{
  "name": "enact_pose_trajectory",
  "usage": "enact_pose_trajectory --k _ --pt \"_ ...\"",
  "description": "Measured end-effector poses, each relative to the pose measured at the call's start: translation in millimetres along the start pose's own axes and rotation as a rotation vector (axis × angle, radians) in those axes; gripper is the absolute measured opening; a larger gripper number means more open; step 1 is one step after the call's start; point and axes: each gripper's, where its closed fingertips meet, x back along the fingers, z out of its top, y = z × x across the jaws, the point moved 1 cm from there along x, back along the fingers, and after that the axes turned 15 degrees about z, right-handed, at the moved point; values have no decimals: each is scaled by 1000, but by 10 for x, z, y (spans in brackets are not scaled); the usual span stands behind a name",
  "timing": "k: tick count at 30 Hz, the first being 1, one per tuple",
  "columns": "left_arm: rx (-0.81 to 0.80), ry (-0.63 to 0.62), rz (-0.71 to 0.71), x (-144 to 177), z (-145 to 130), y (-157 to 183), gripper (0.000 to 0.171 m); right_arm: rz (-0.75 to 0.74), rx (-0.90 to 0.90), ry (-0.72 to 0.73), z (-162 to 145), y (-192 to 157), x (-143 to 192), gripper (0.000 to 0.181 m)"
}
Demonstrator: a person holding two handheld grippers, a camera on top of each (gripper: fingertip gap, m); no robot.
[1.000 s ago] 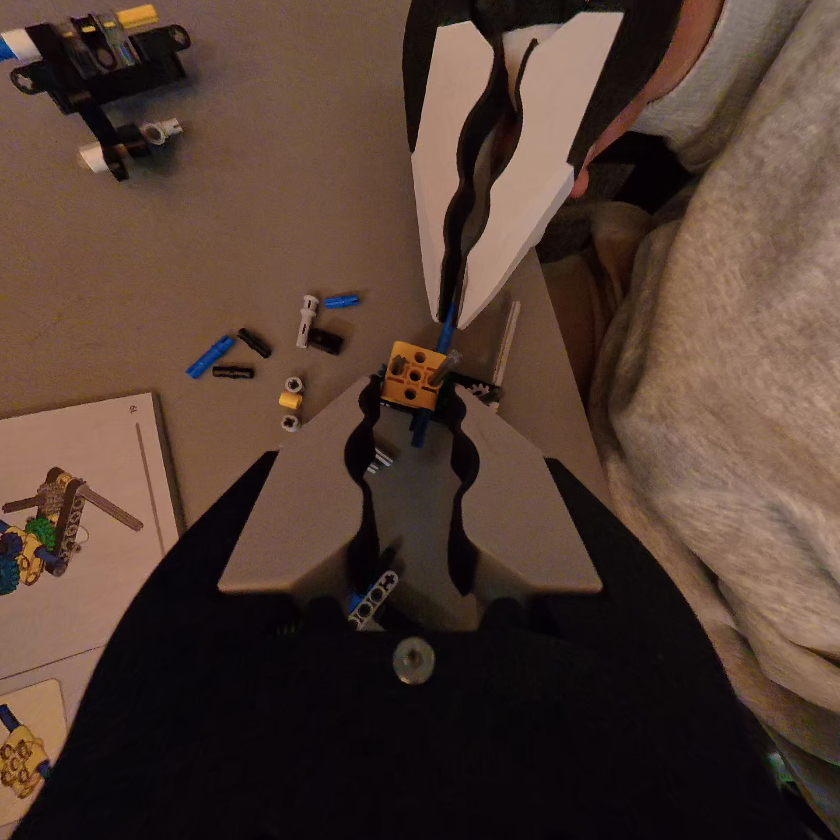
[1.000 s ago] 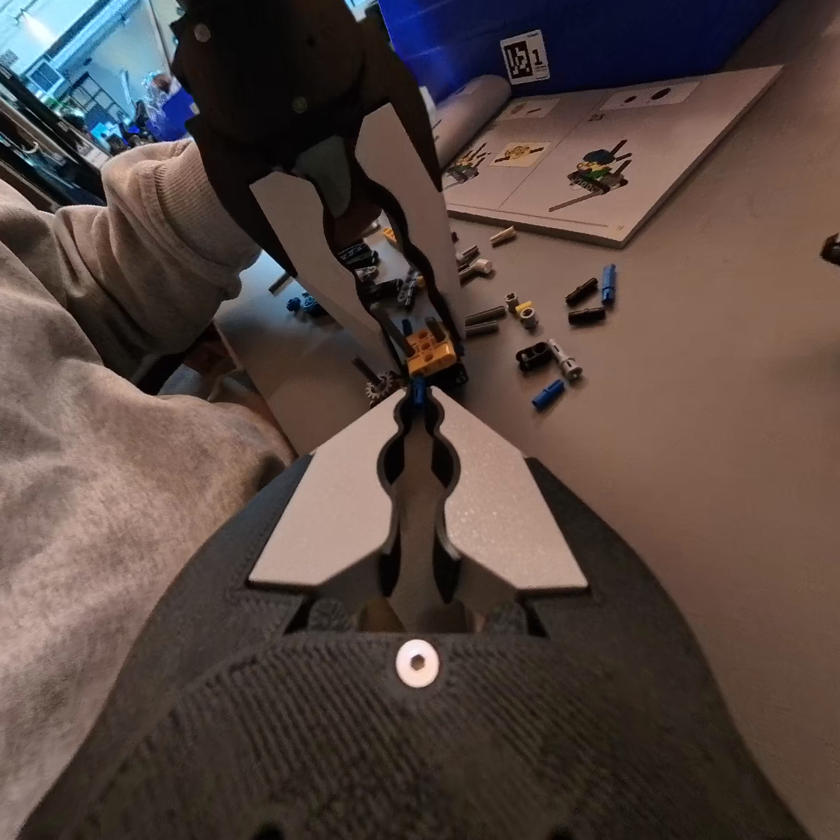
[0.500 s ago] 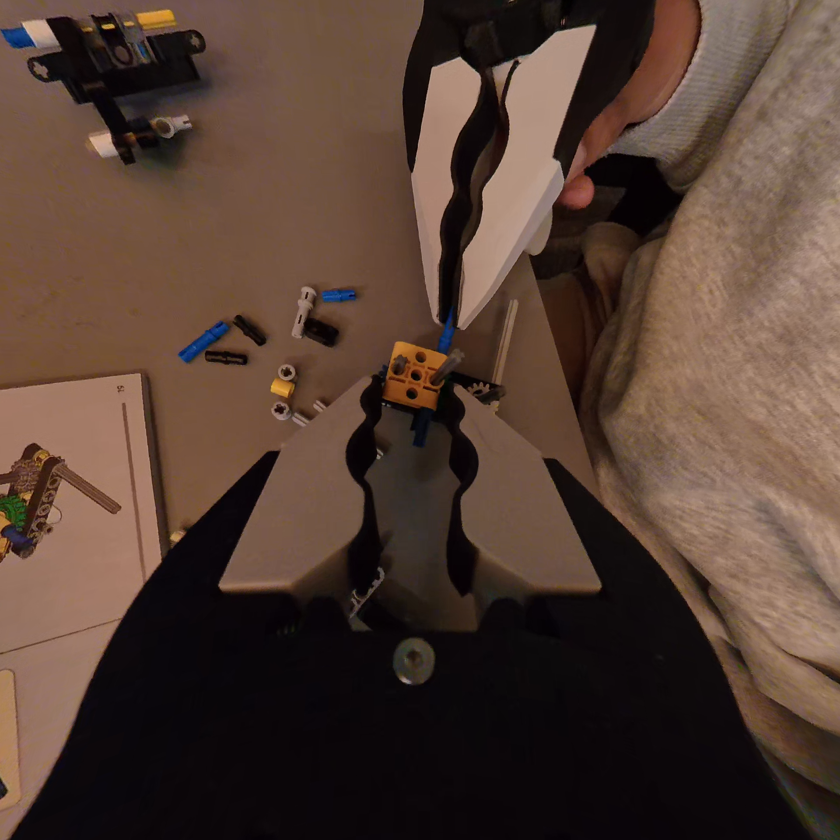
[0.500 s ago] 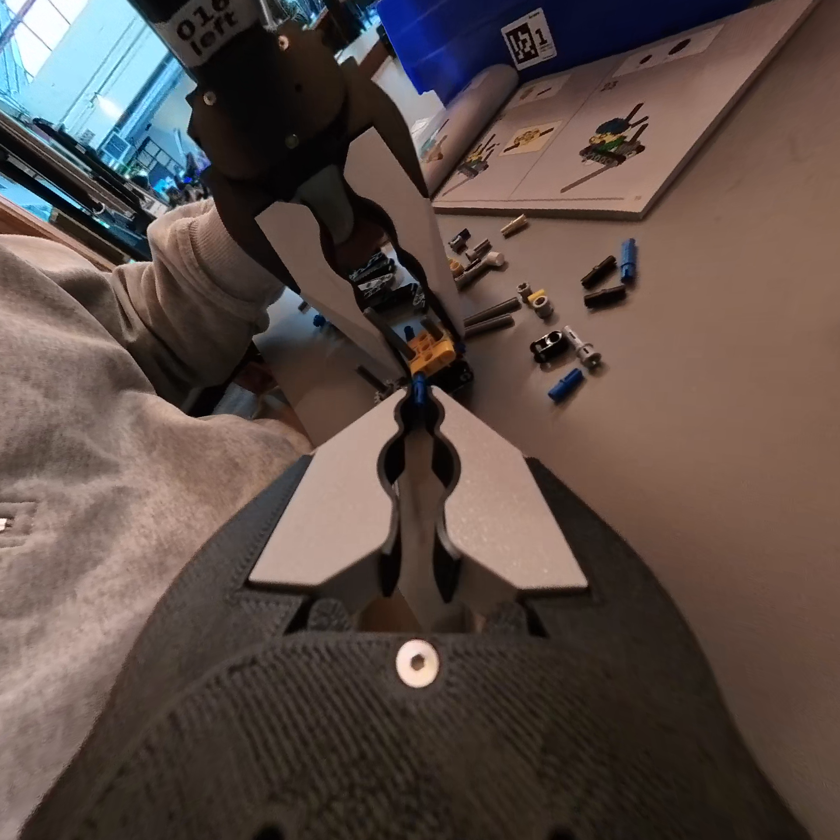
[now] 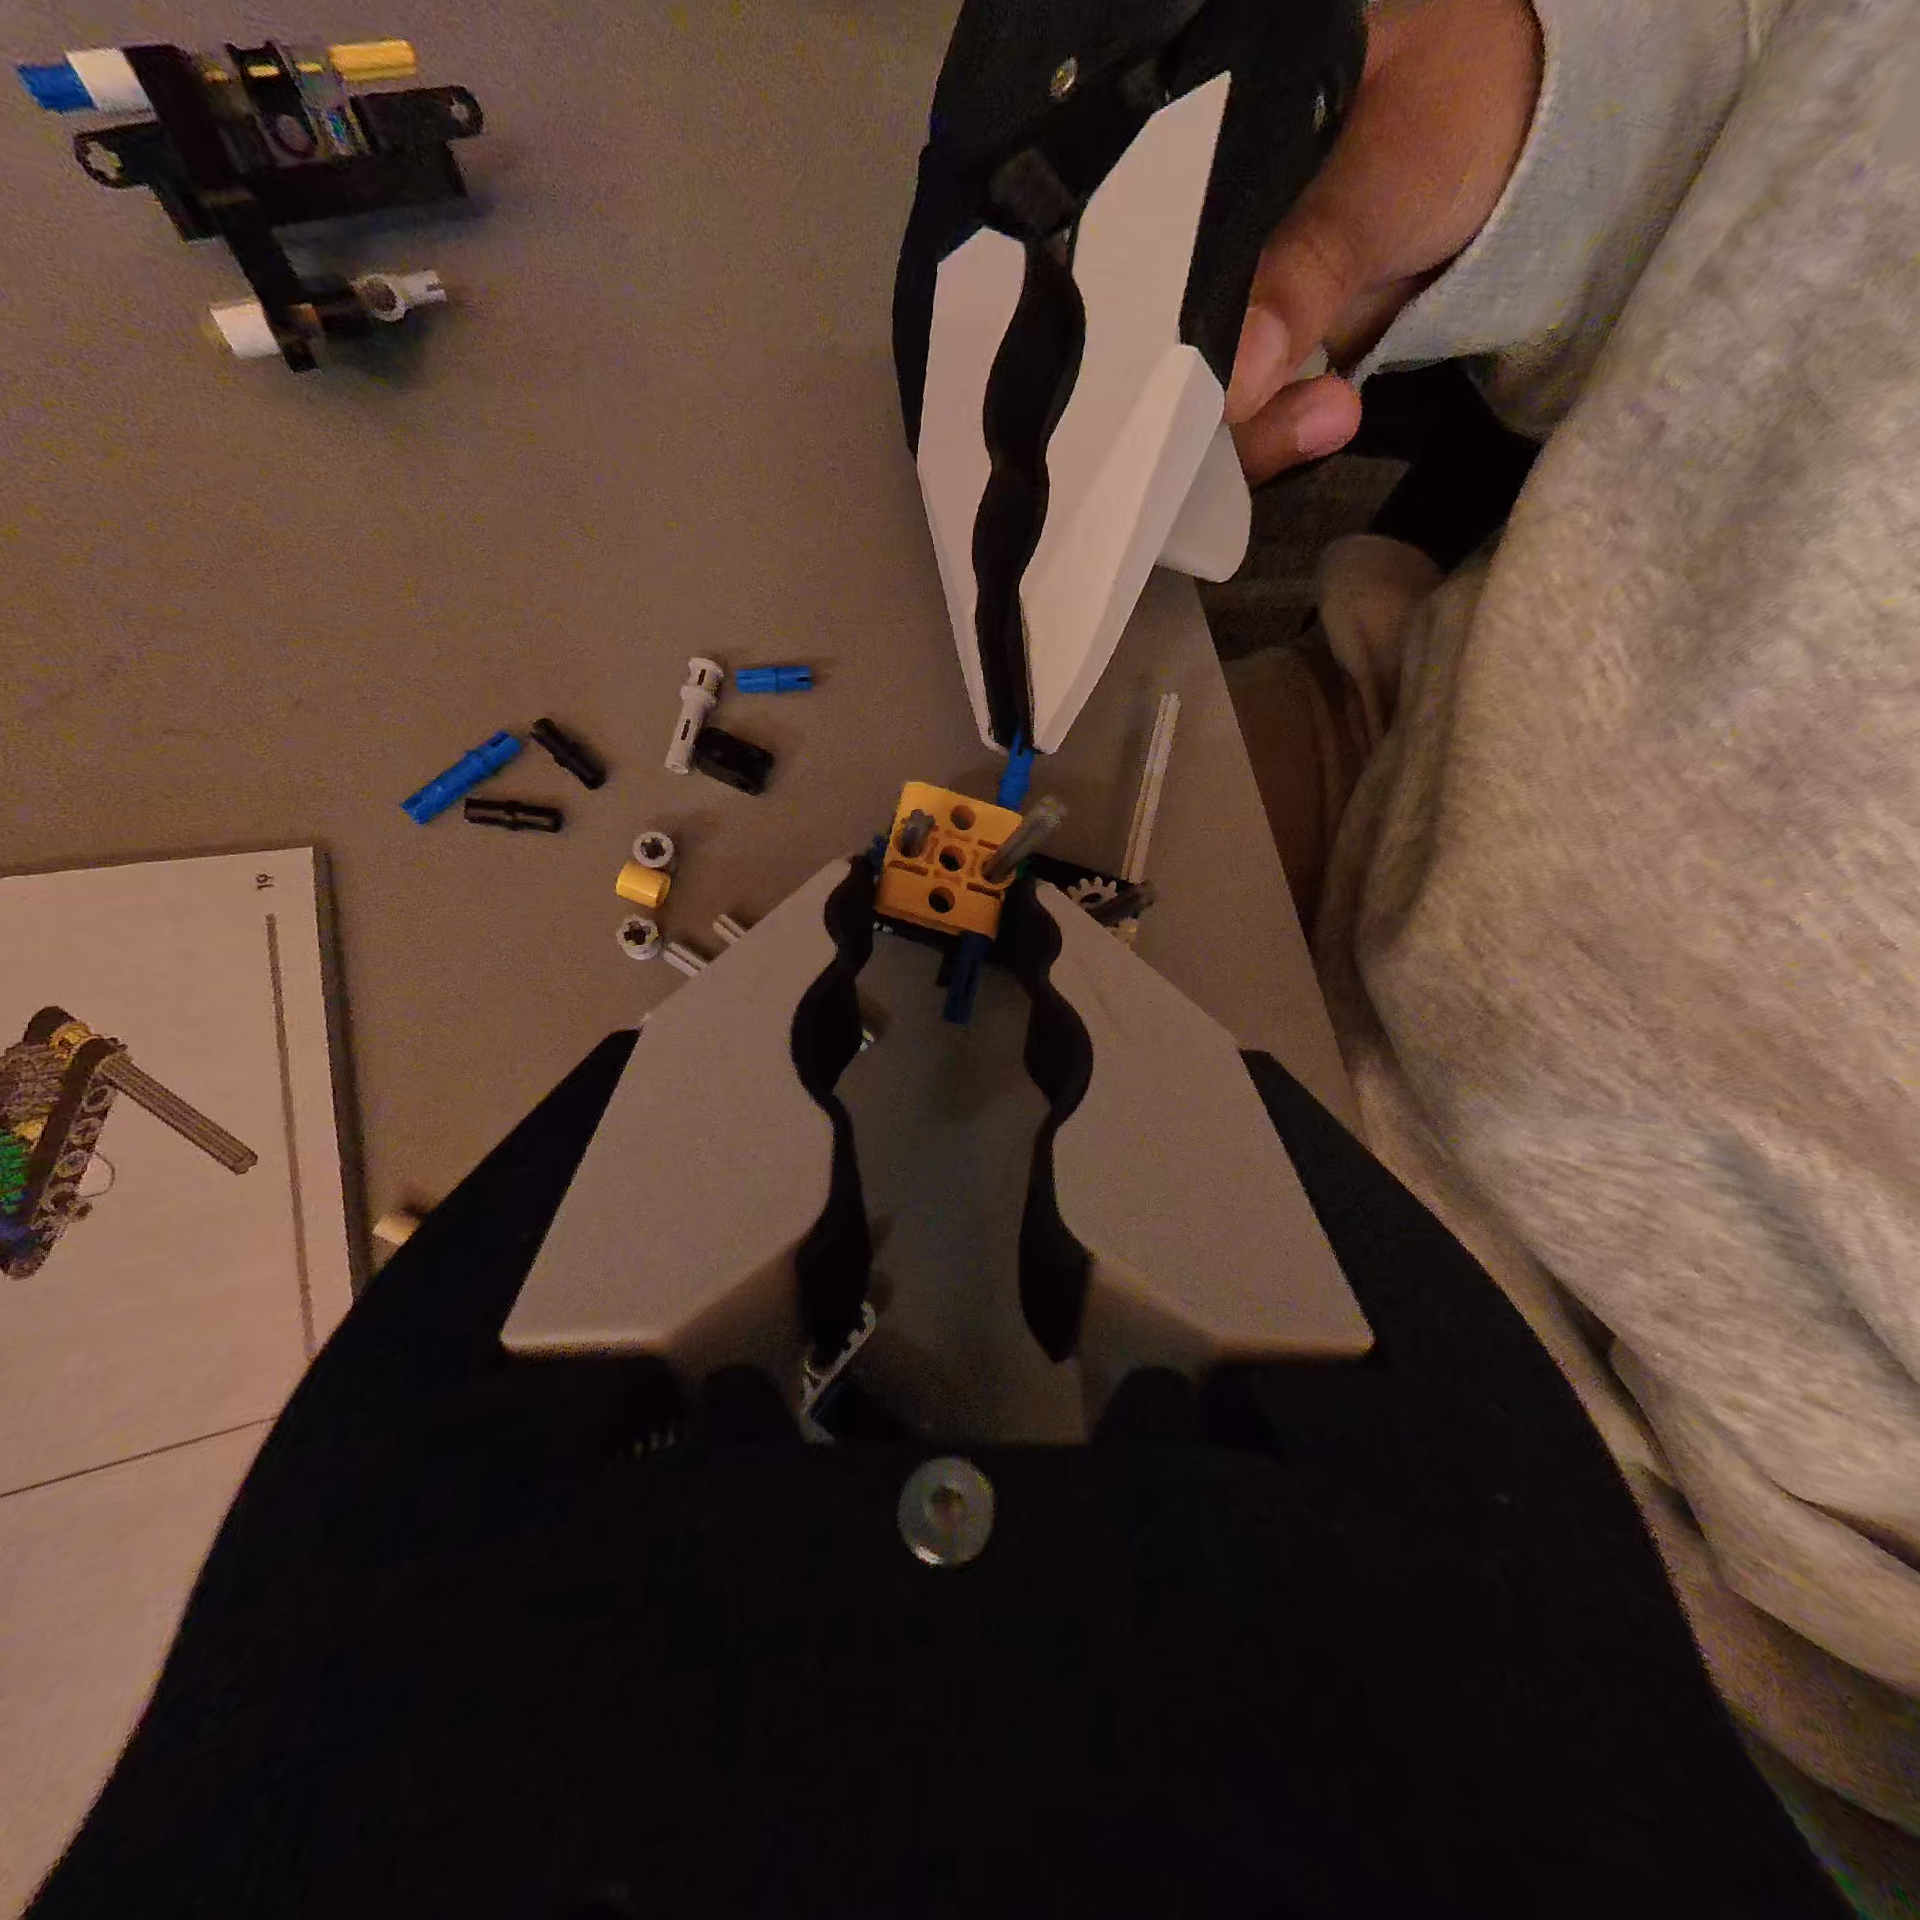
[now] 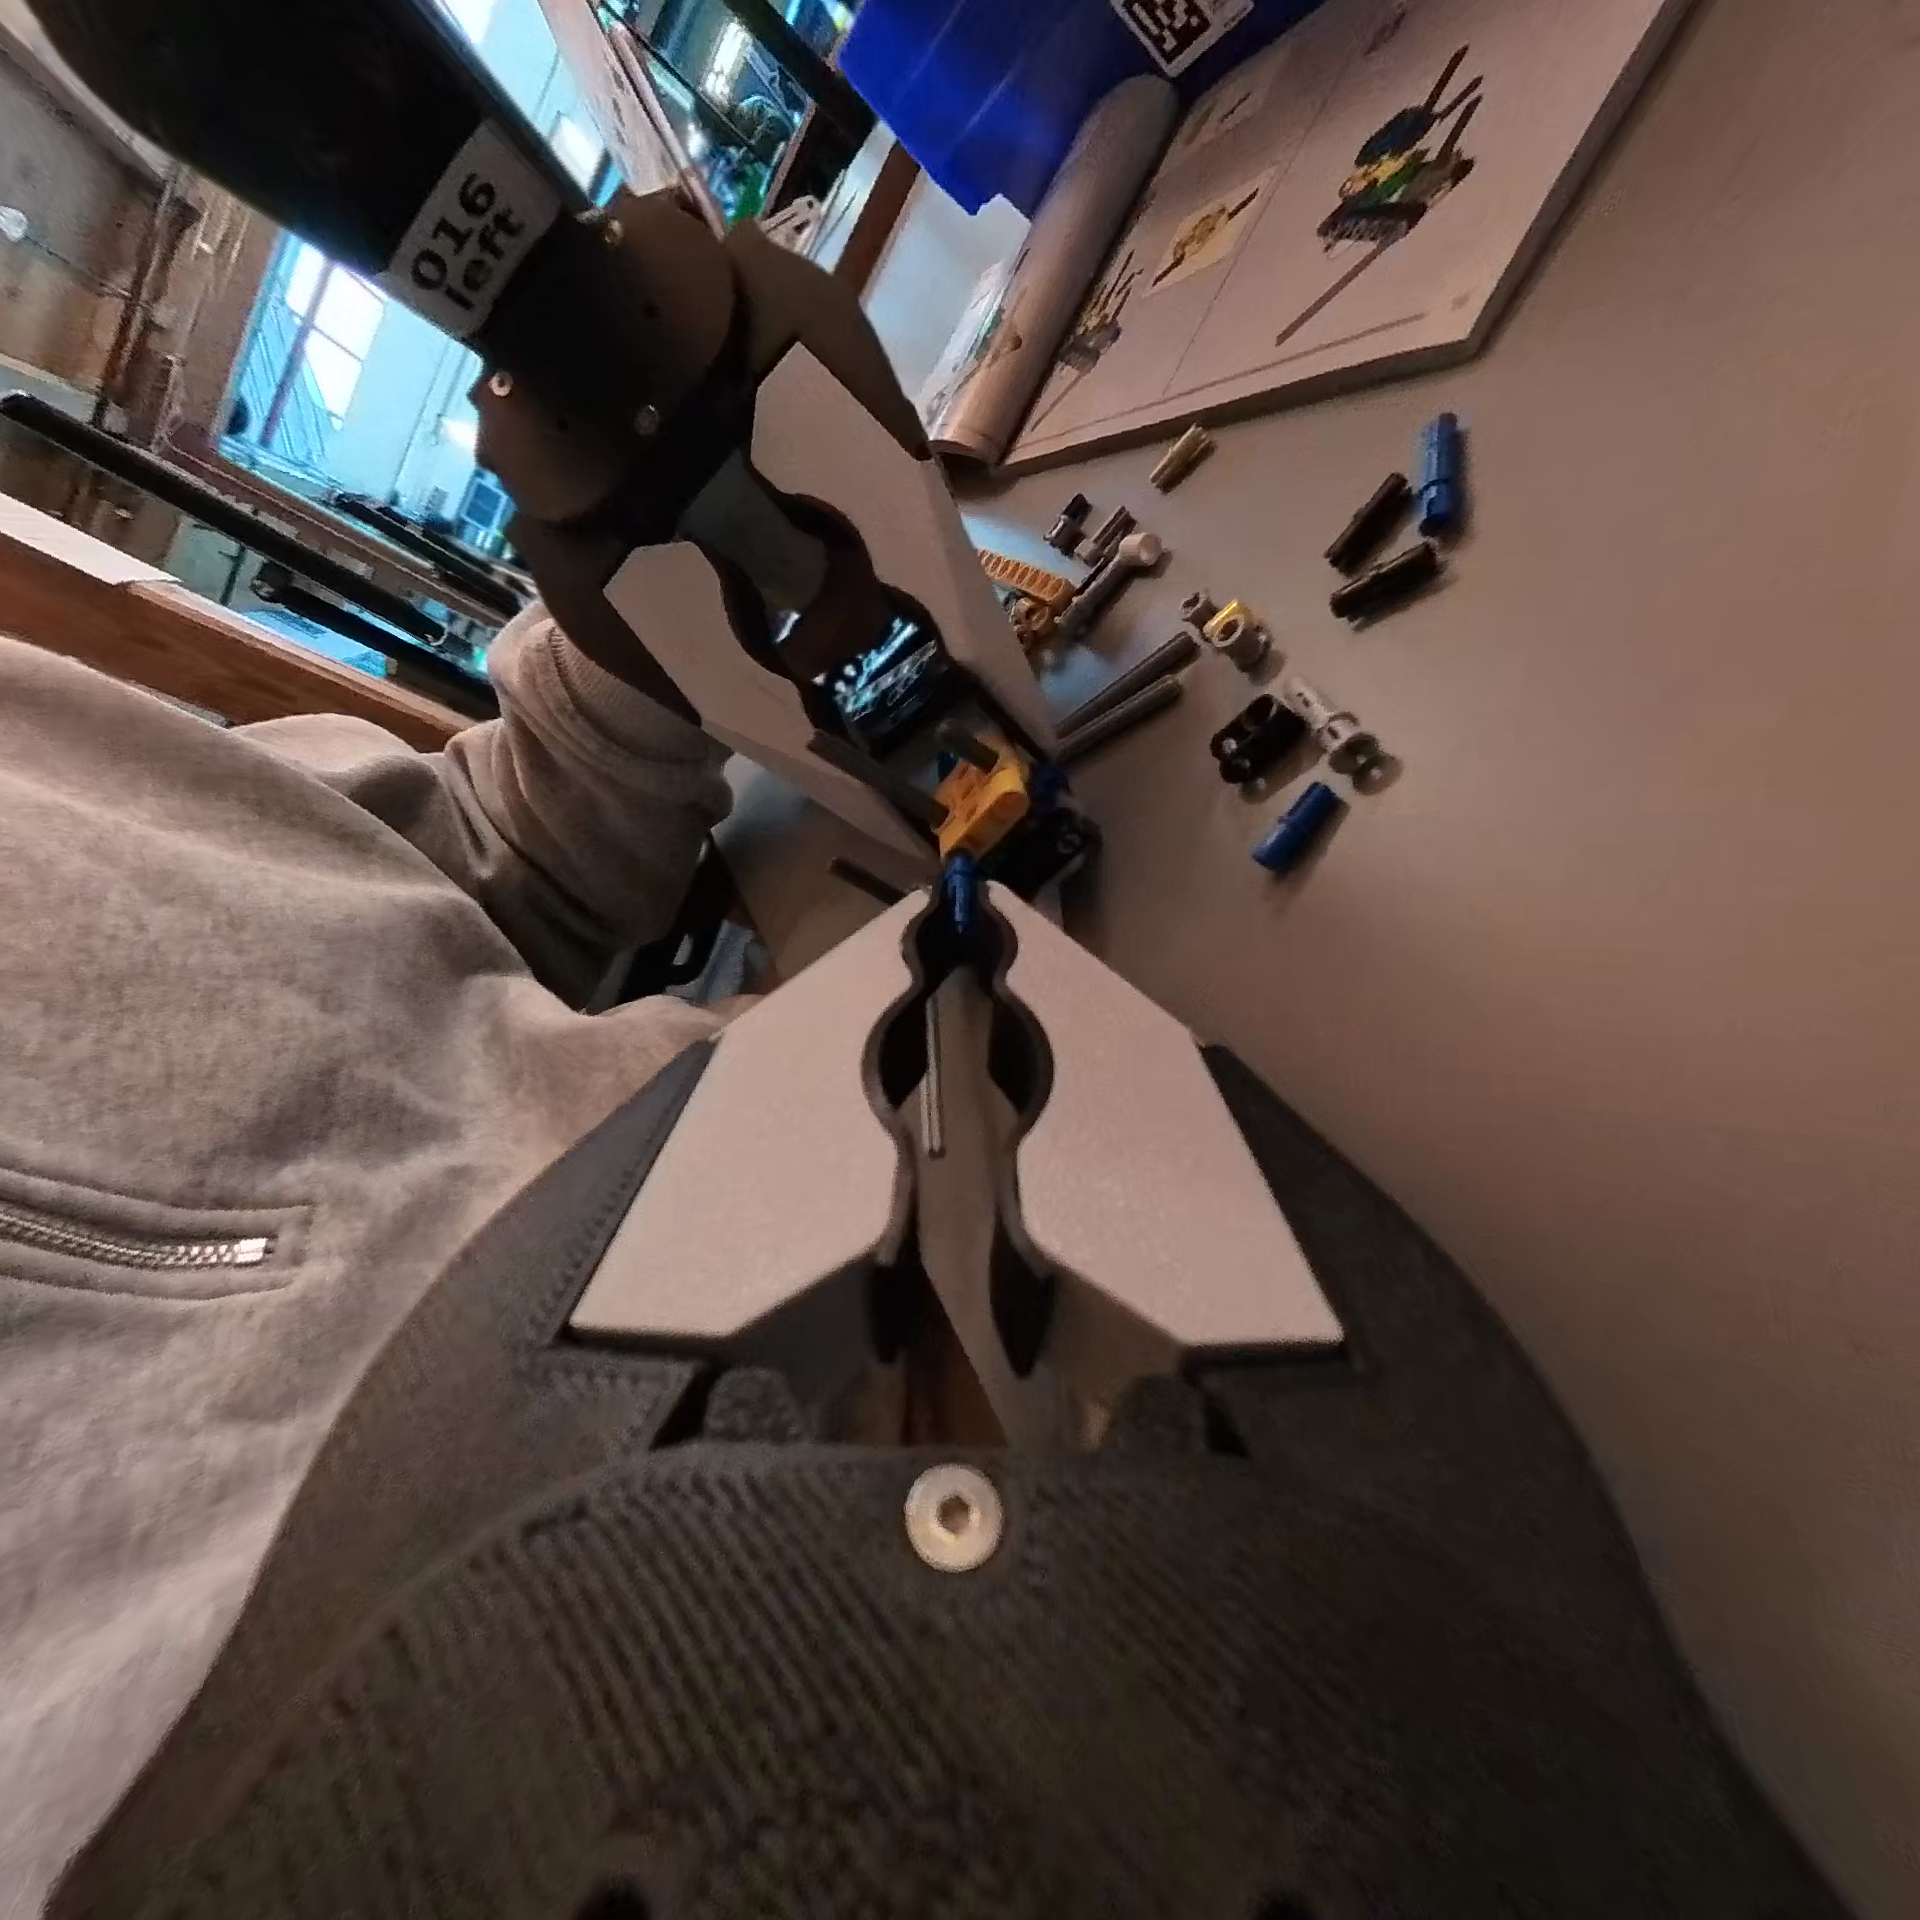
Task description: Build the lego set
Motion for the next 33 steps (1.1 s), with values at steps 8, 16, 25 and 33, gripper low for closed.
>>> enact_pose_trajectory --k 8,16,25,33 --pt "28 20 -1 -6 7 2 25 7 -19 -15 -9 11 1 2" --pt "68 32 20 3 -6 -7 26 15 -53 31 17 7 -16 2" --pt "114 45 33 -3 3 -14 26 8 -76 73 25 17 -20 1" --pt "114 25 56 0 -2 -17 26 2 -77 114 41 16 -24 1"
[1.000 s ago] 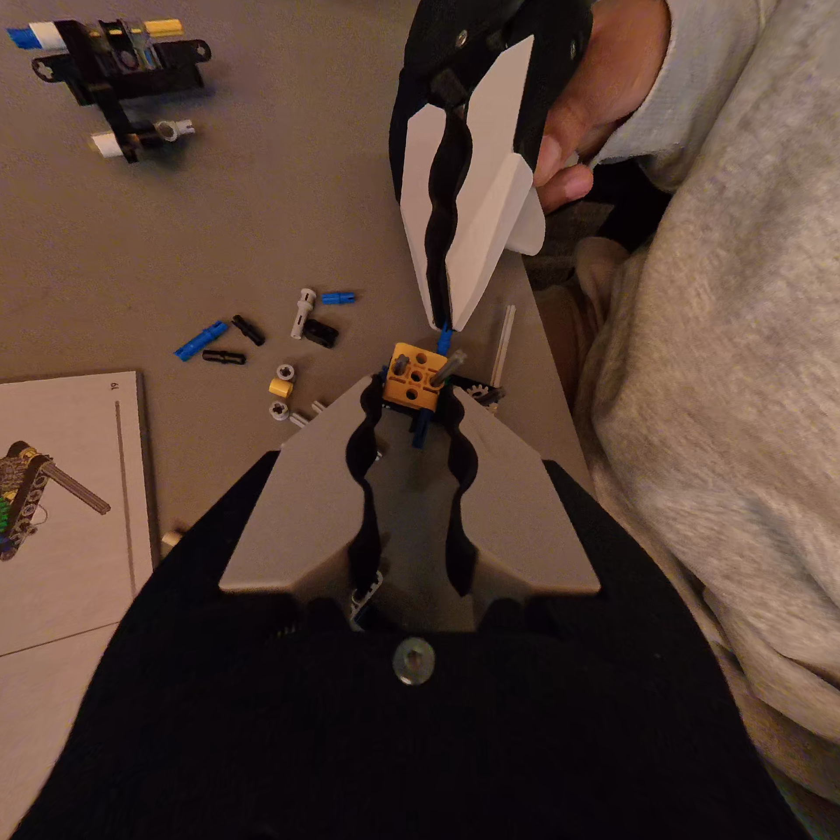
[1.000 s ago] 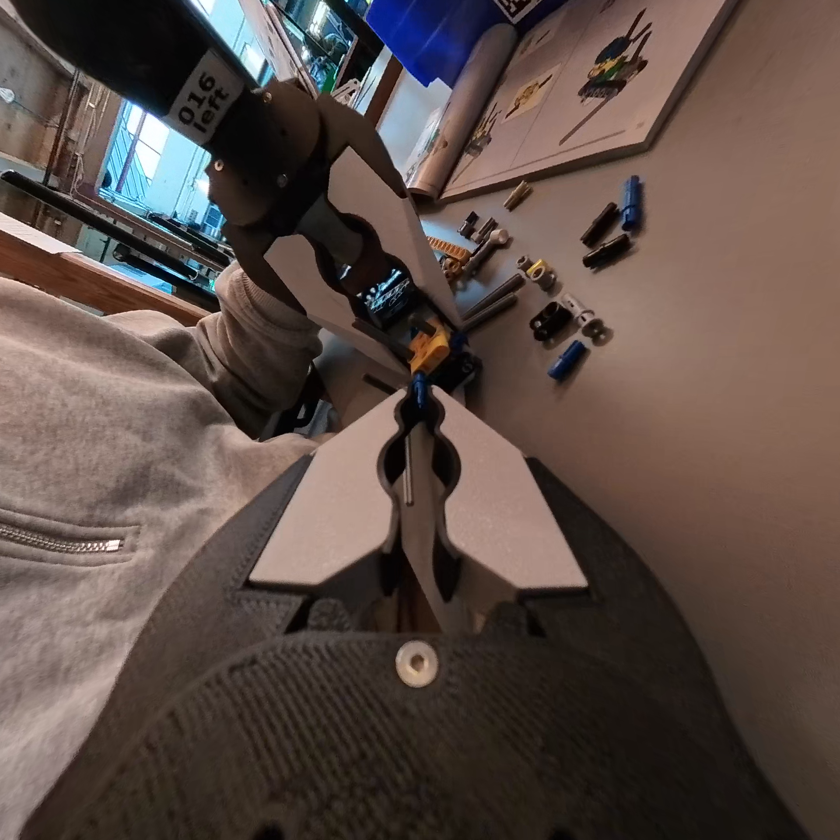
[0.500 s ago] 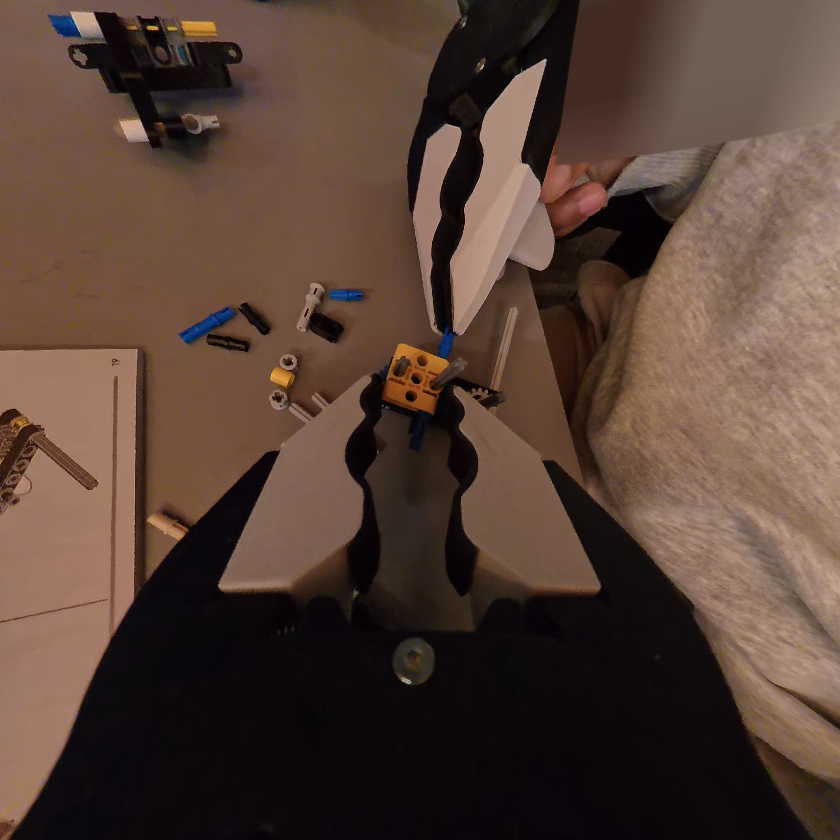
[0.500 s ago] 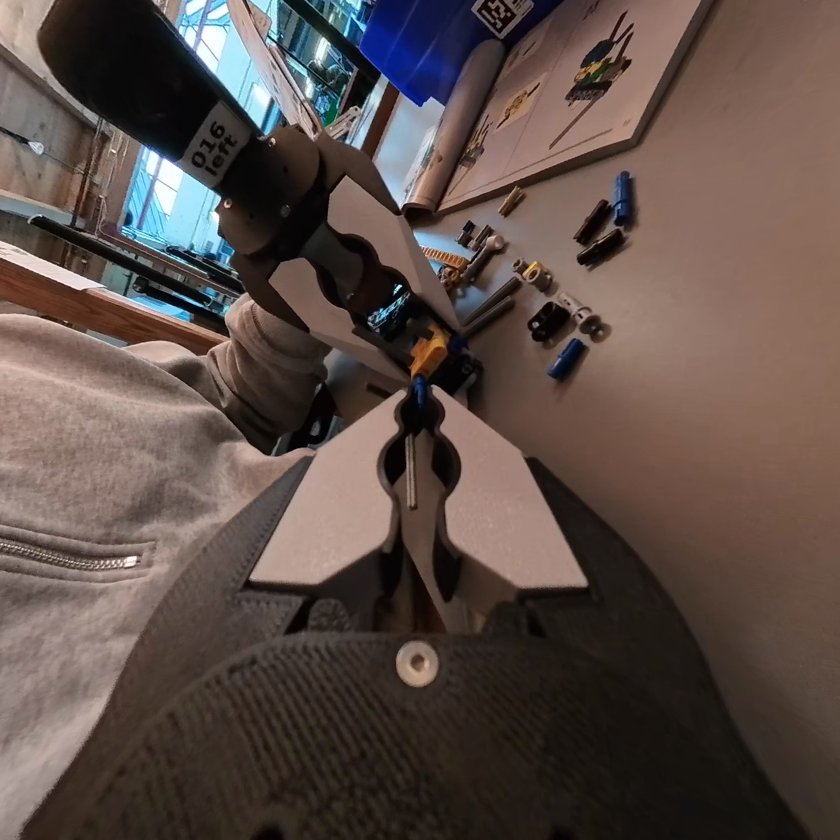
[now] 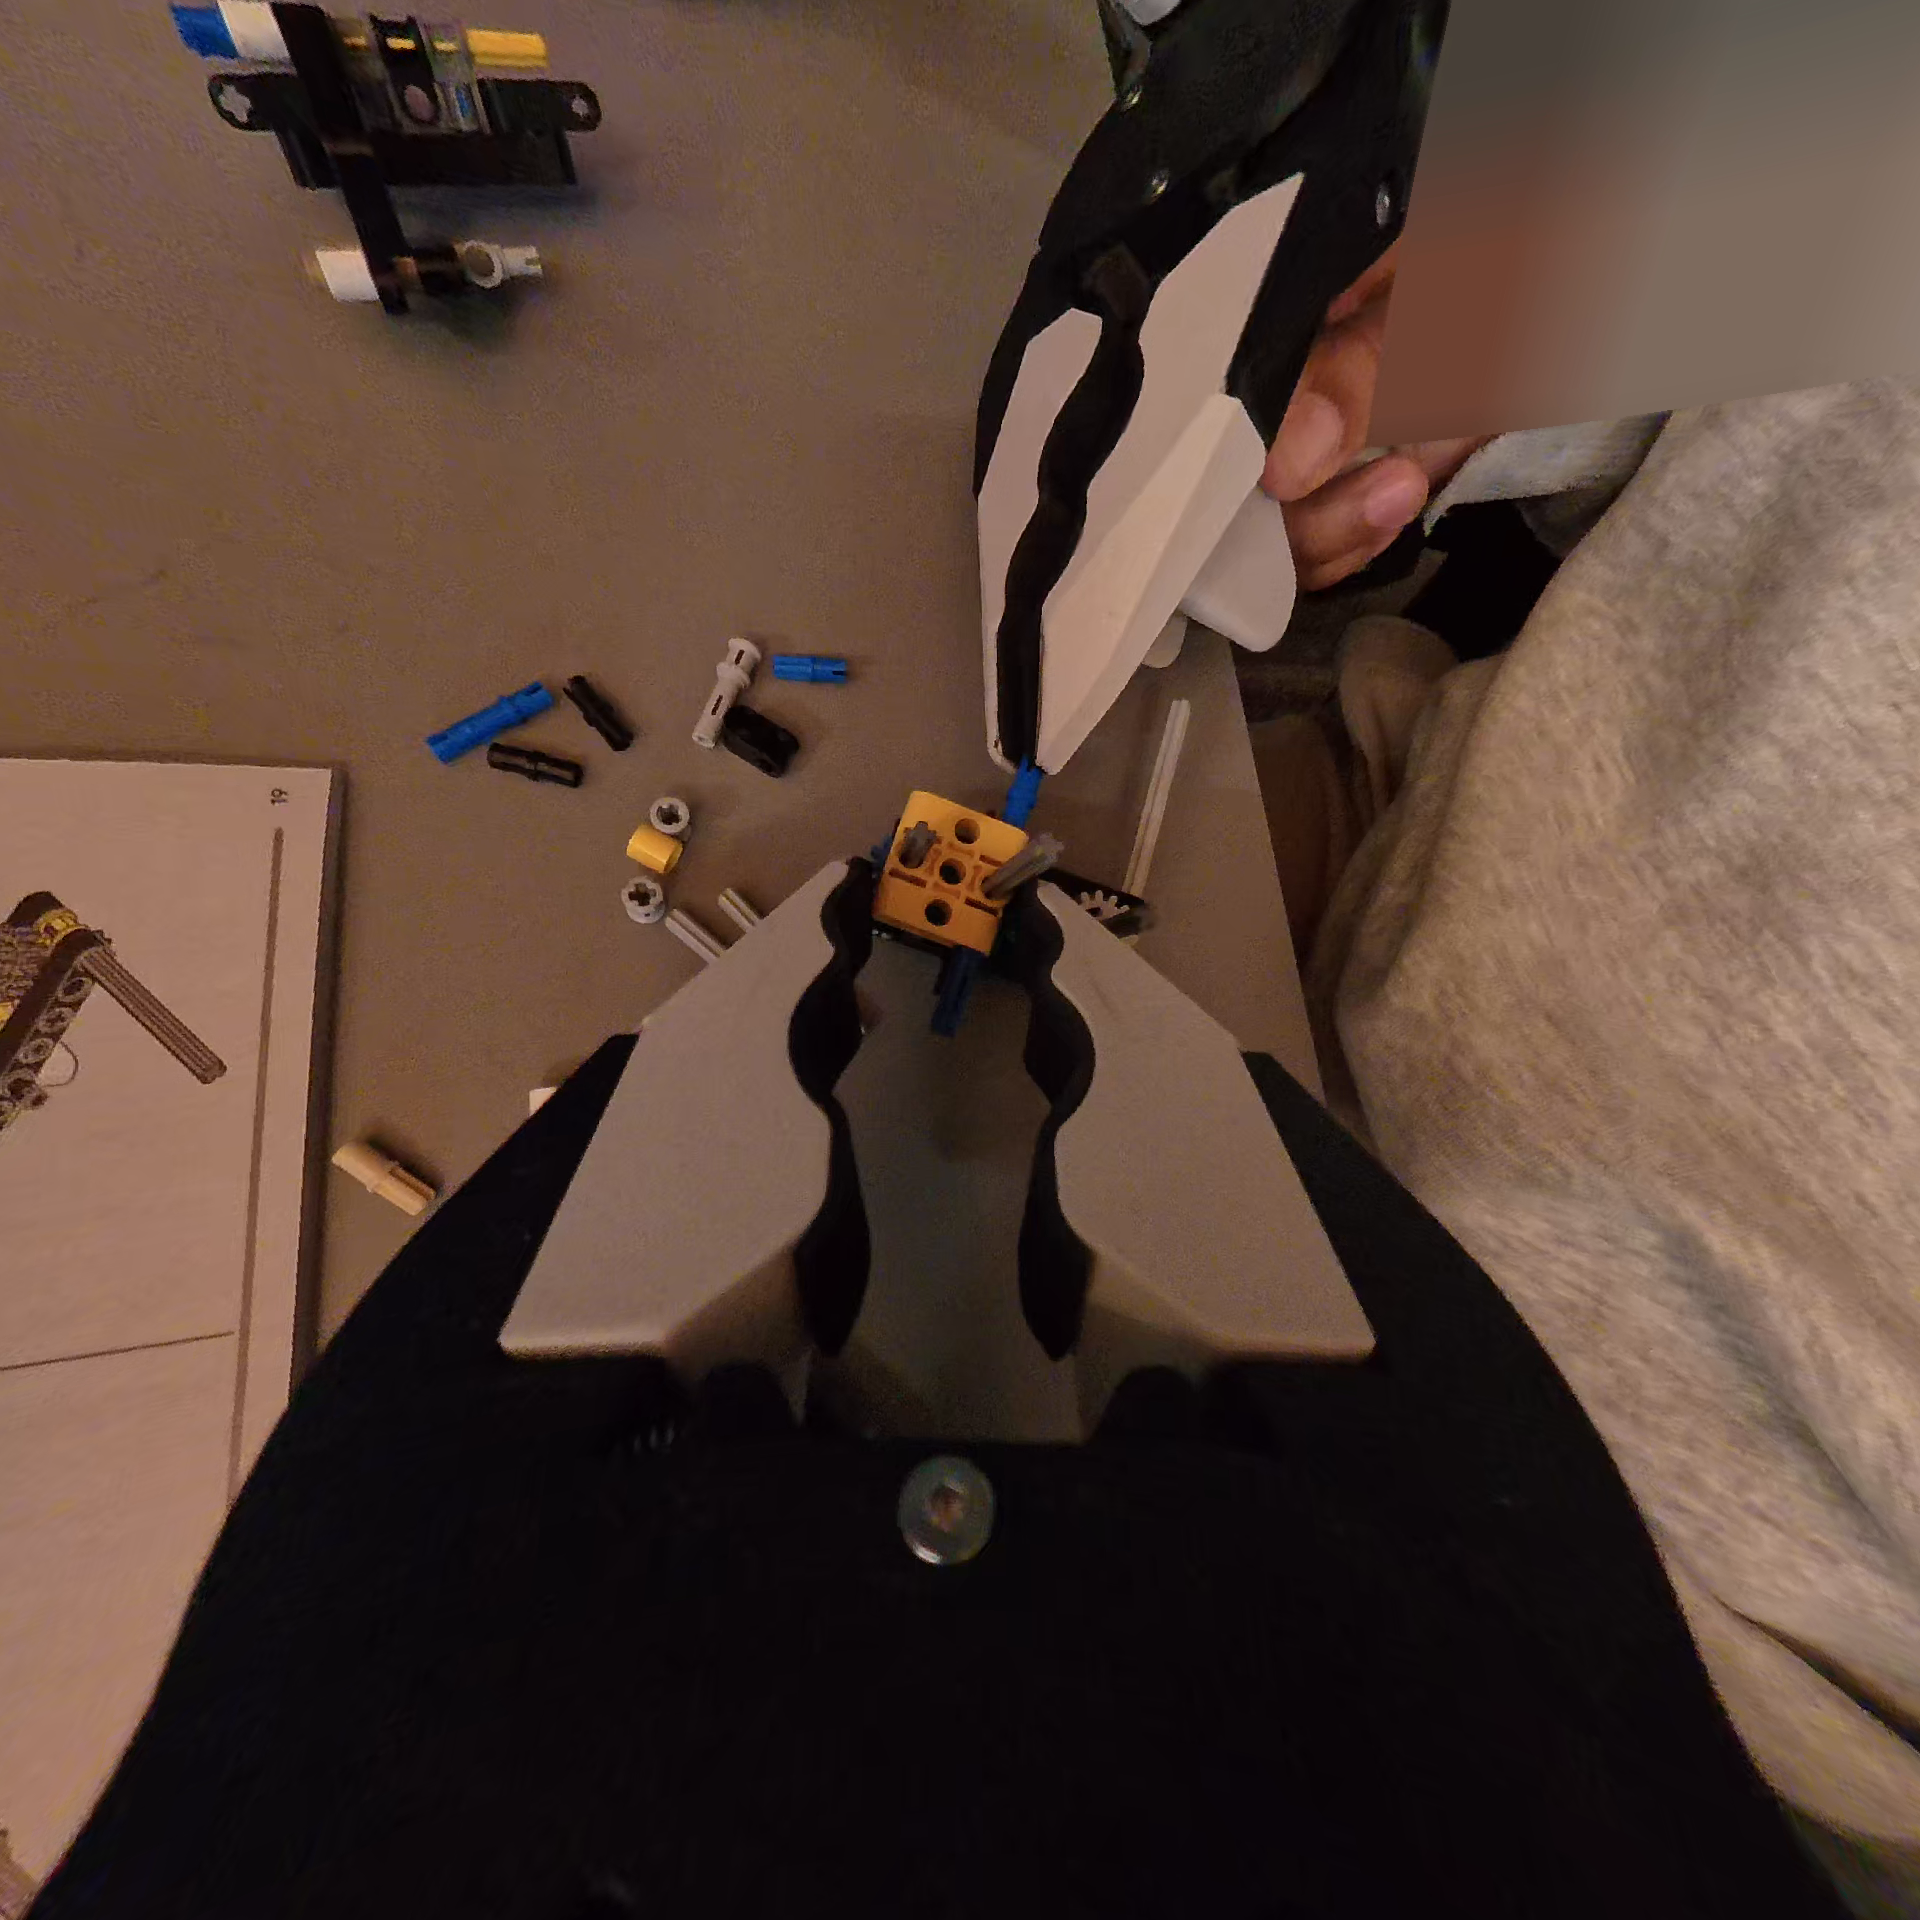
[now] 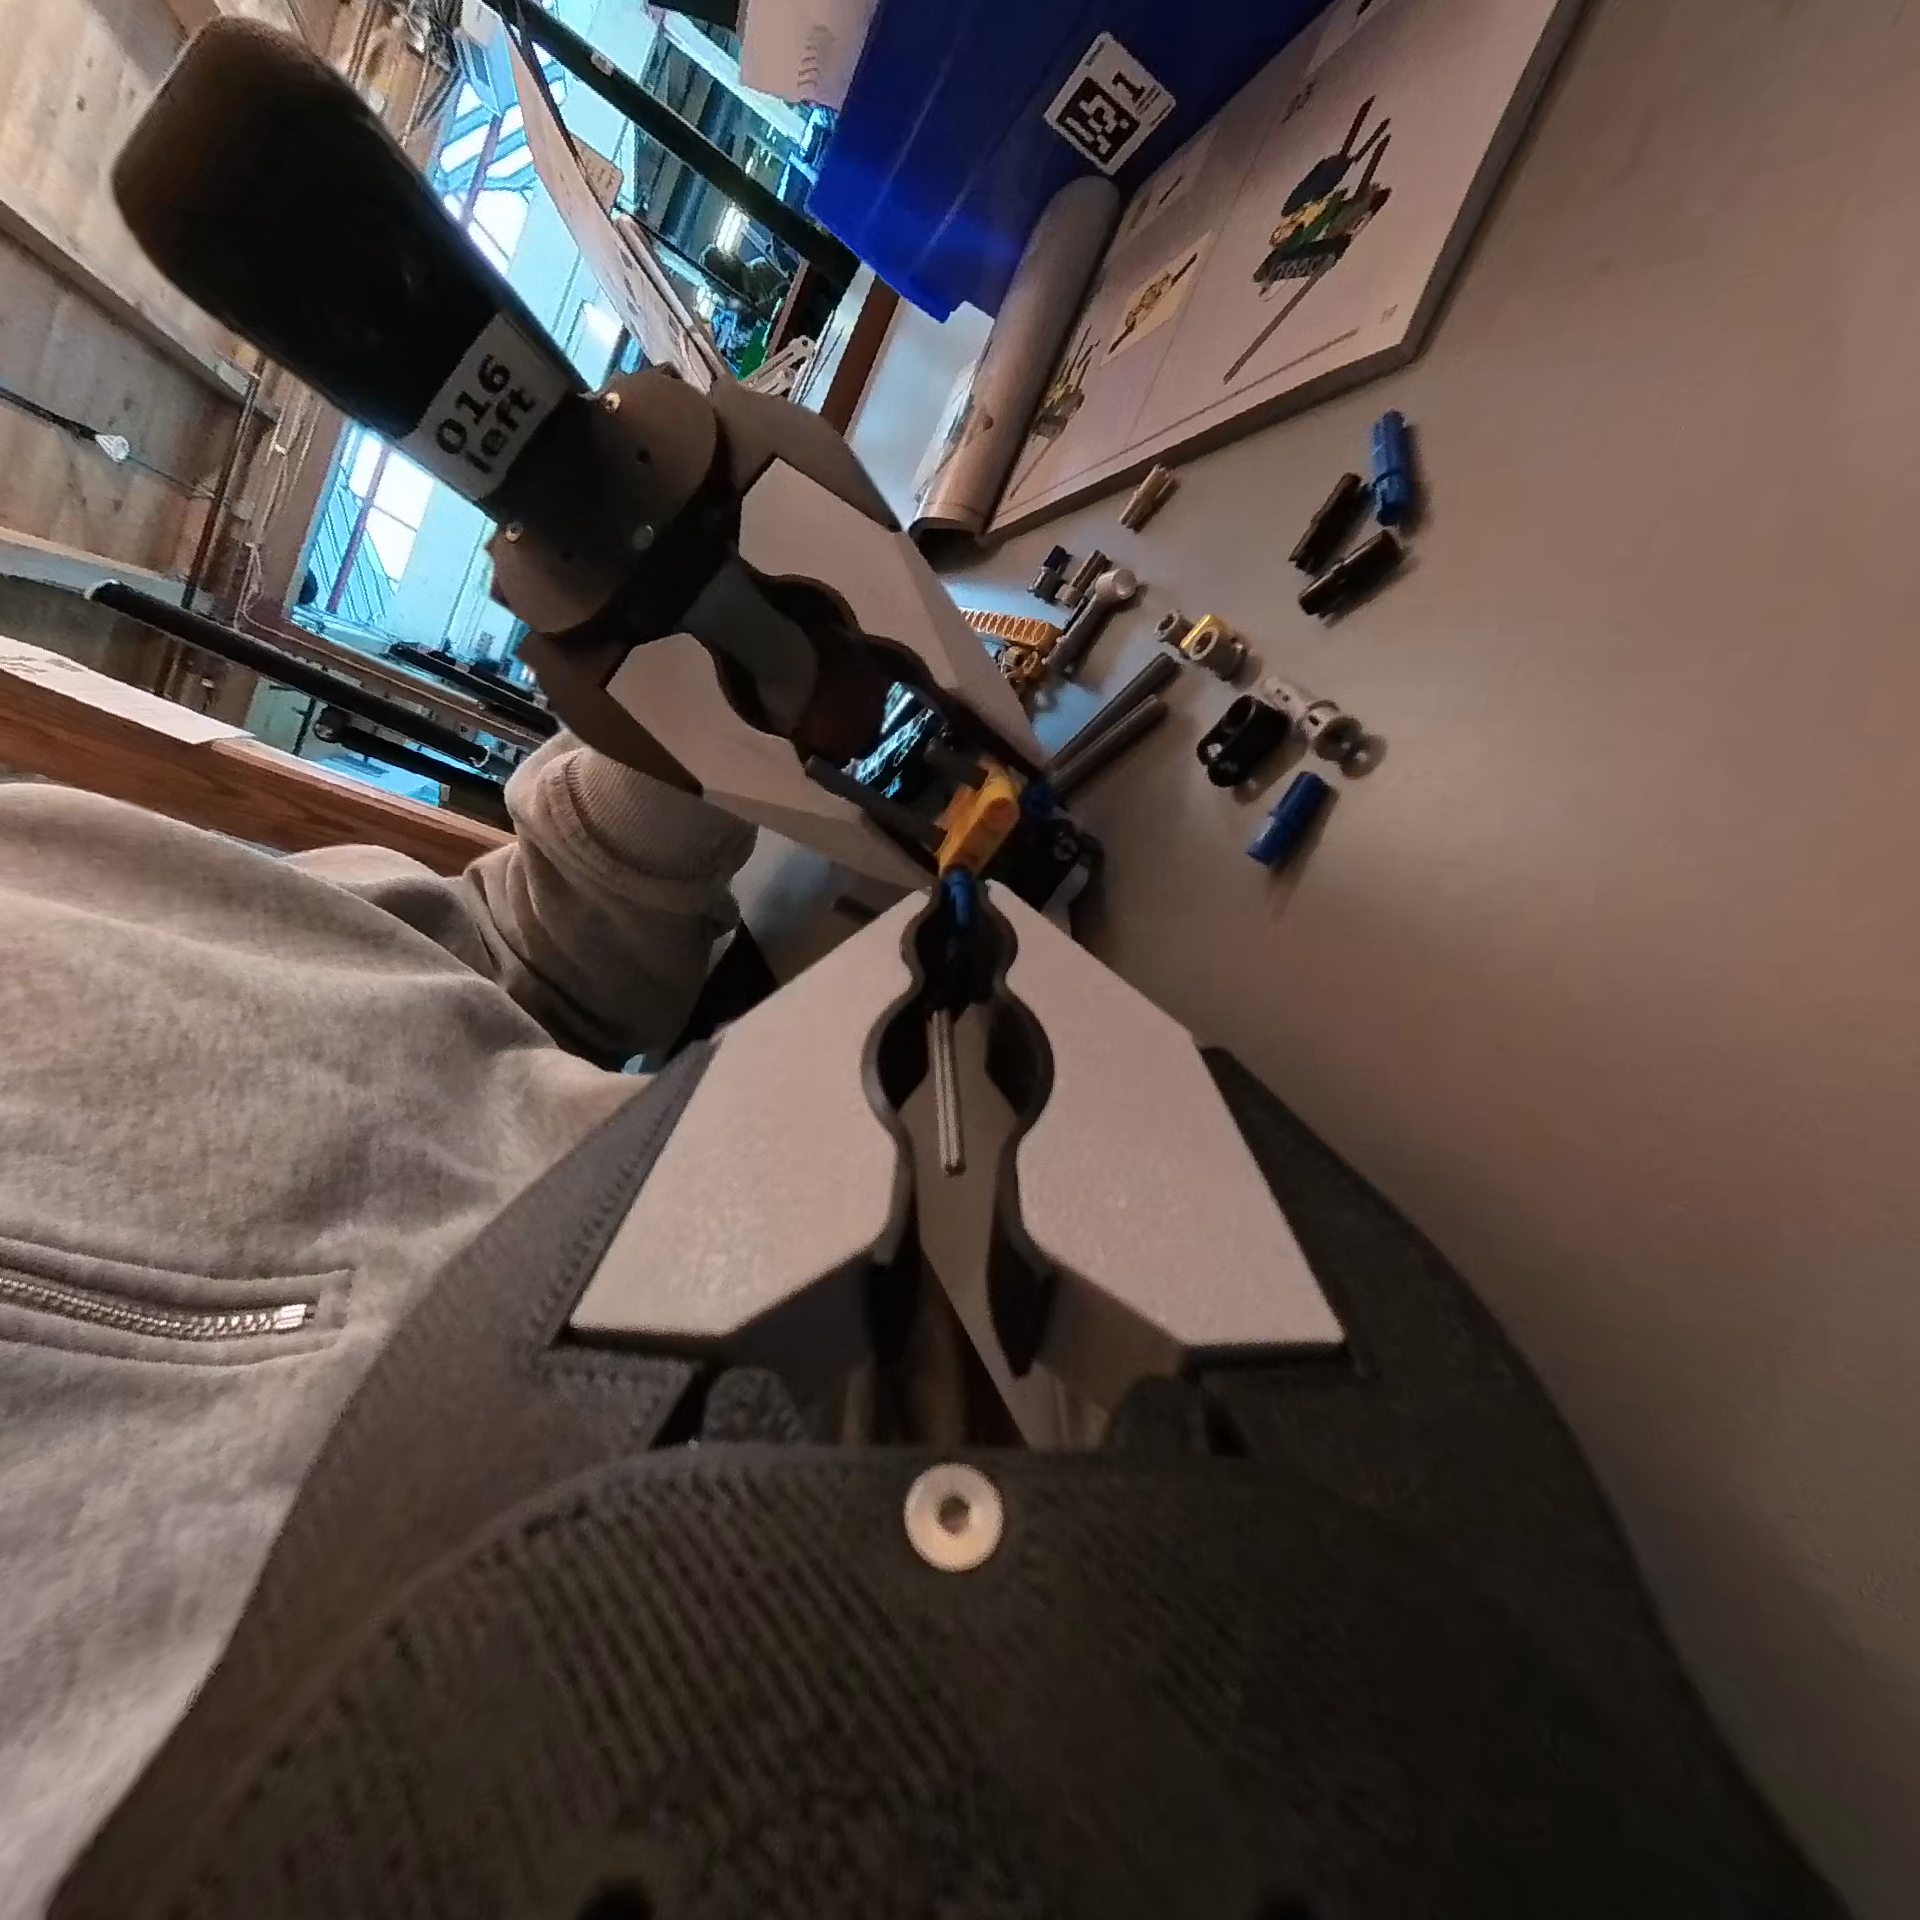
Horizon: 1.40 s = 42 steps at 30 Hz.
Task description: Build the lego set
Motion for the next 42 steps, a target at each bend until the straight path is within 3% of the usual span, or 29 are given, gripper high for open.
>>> enact_pose_trajectory --k 11,29,38,42 --pt "-22 -9 14 4 -10 3 25 -13 57 -56 -29 -2 8 1" --pt "-247 -158 -61 -85 55 169 25 -132 344 -360 -115 46 52 0" --pt "-245 -179 2 -79 74 102 25 -142 333 -309 -67 23 108 0" --pt "-219 -182 17 -82 67 65 26 -188 359 -207 118 20 246 0"
